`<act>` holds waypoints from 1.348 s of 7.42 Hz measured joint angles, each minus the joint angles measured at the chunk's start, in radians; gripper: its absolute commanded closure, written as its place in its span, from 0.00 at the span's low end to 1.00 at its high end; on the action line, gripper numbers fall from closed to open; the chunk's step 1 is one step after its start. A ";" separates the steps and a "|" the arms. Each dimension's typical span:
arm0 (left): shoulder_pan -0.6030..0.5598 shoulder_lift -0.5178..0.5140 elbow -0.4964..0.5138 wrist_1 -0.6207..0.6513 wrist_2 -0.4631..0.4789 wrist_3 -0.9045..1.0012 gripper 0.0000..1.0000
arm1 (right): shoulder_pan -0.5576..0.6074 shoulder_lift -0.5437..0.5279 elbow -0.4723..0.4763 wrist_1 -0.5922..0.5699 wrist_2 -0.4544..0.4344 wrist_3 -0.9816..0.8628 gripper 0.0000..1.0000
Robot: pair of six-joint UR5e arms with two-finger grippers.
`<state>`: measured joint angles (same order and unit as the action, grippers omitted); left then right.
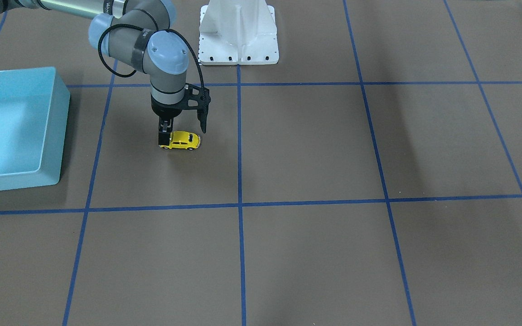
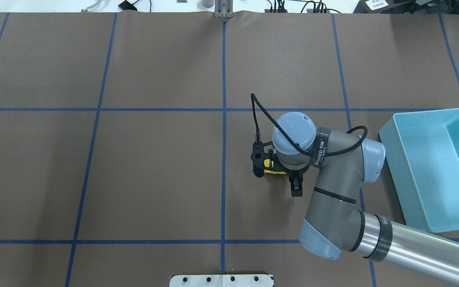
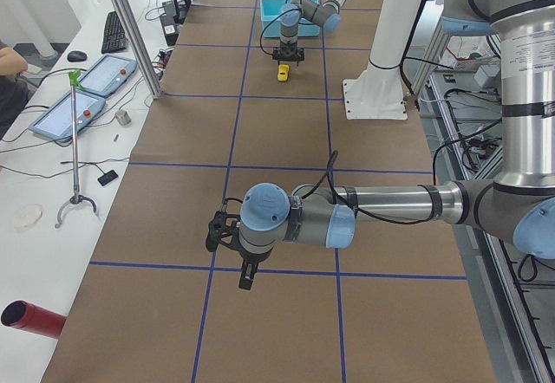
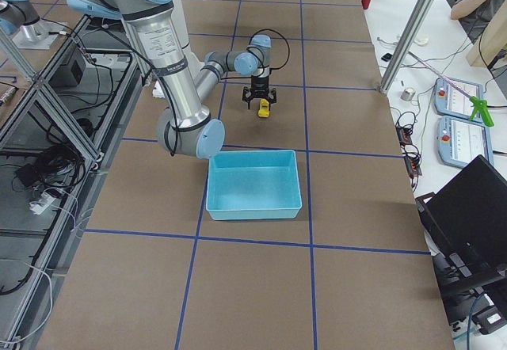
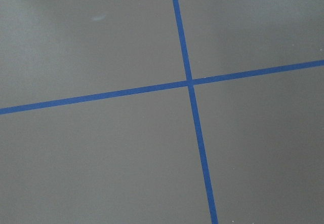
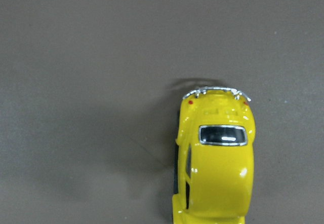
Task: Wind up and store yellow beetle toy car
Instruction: 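Lower the right gripper around the car and close on it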
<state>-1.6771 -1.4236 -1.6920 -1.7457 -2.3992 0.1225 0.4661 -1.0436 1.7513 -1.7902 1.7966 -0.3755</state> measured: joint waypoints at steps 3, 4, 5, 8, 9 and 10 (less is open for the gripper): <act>0.000 0.000 -0.001 0.000 0.000 0.000 0.00 | -0.002 0.004 -0.026 0.008 0.000 -0.010 0.00; 0.000 0.000 -0.001 0.000 0.000 0.000 0.00 | 0.004 0.004 -0.034 0.010 0.000 -0.011 0.00; 0.000 0.000 -0.001 0.000 0.000 0.000 0.00 | 0.013 0.004 -0.039 0.010 0.000 -0.011 0.01; 0.000 0.001 -0.002 0.000 0.000 0.000 0.00 | 0.032 0.010 -0.066 0.027 0.001 -0.011 0.16; 0.000 0.001 -0.001 0.000 0.000 0.000 0.00 | 0.033 0.014 -0.082 0.045 0.001 -0.012 0.32; 0.000 0.001 -0.001 0.000 0.000 0.000 0.00 | 0.034 0.024 -0.095 0.054 0.001 -0.014 0.63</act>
<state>-1.6766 -1.4229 -1.6934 -1.7457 -2.3988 0.1227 0.5002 -1.0199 1.6558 -1.7361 1.7981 -0.3891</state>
